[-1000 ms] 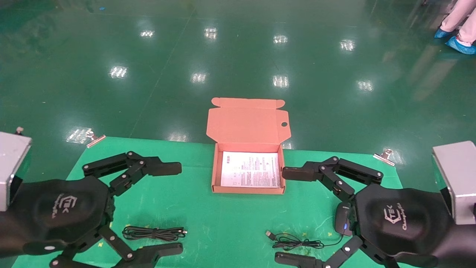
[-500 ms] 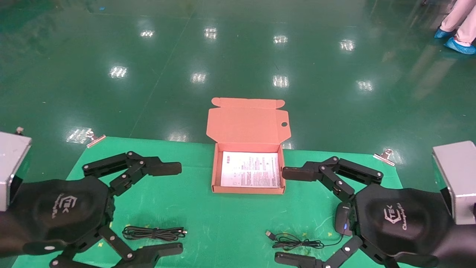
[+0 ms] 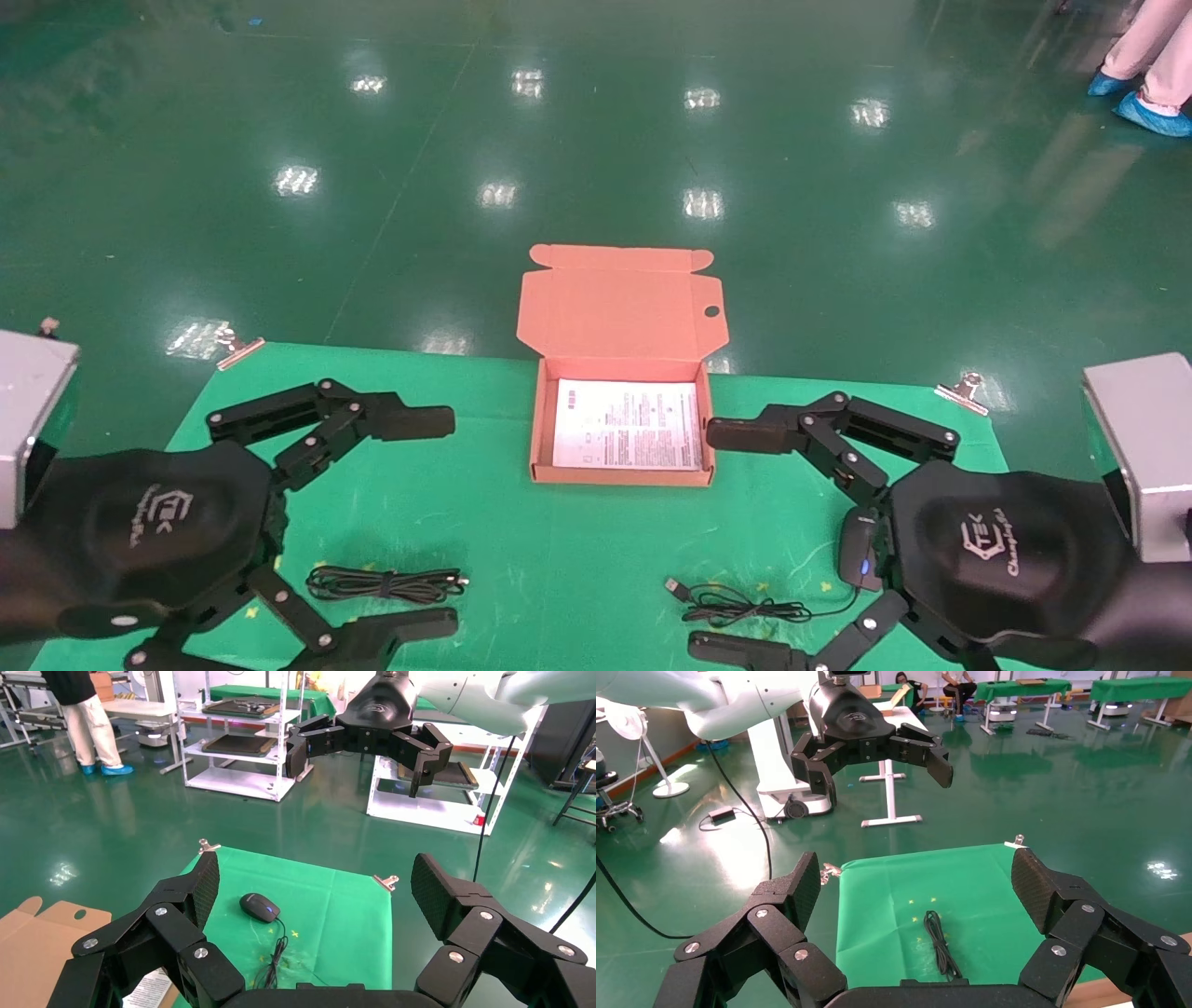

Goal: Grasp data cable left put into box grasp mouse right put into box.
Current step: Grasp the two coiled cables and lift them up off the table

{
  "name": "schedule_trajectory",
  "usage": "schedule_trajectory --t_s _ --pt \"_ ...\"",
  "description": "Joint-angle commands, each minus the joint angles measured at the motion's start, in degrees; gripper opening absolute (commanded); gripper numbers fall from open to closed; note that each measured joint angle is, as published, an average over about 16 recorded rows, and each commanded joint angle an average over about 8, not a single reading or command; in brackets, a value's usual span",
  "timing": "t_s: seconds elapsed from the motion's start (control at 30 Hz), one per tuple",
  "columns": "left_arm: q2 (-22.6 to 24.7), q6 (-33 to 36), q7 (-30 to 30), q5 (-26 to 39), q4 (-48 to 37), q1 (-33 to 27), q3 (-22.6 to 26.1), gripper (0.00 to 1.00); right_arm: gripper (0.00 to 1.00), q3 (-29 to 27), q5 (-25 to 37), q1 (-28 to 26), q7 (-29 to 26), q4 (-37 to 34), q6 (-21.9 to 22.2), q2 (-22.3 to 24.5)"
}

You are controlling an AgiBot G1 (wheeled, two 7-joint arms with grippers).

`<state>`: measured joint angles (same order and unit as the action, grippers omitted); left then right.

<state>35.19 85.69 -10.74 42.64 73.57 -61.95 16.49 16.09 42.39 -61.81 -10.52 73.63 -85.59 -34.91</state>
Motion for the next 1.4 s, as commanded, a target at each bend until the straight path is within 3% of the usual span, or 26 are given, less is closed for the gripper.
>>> schedule_trajectory --t_s 0.03,0.33,0.8,1.07,1.4 --pt "-0.02 0.08 0.09 -0.09 0.08 0.05 -0.05 1.0 1.0 0.01 -0.1 0.04 -0.1 -0.06 0.07 -0.04" --pt "0.54 1.26 -0.48 7.39 0.26 -3.77 3.44 1.0 1.0 1.29 6.04 -3.27 2.75 1.28 -0.55 0.43" --pt "4.45 4.73 -1.88 29.44 -0.26 -18.78 17.44 1.0 1.0 13.37 29.27 -18.52 17.58 3.62 -3.85 -3.48" --pt "8.11 4.78 -1.9 40.7 -0.54 -26.18 28.8 1.0 1.0 20.45 40.34 -23.51 25.22 4.03 -1.7 -6.02" --pt "12.39 2.66 -1.23 52.65 -2.03 -29.39 37.9 1.0 1.0 25.01 52.08 -23.07 30.4 4.16 3.45 -9.36"
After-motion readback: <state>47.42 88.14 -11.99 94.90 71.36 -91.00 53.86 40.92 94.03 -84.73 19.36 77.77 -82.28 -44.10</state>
